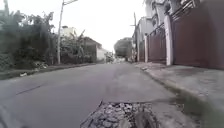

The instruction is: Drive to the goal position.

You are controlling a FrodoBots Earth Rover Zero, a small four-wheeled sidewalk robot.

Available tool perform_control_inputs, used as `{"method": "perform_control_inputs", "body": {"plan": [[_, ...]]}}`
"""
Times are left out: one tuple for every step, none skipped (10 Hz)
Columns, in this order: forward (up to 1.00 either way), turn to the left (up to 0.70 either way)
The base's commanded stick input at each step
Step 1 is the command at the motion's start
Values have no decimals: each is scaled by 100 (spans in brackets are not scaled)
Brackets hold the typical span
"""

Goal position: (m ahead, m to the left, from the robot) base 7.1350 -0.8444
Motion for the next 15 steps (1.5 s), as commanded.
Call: {"method": "perform_control_inputs", "body": {"plan": [[100, 6], [100, 6], [100, 6], [100, 6], [100, -12], [100, -30], [100, -34], [100, -34], [100, -34], [100, -34], [100, -34], [100, -34], [100, -34], [100, -34], [100, -12]]}}
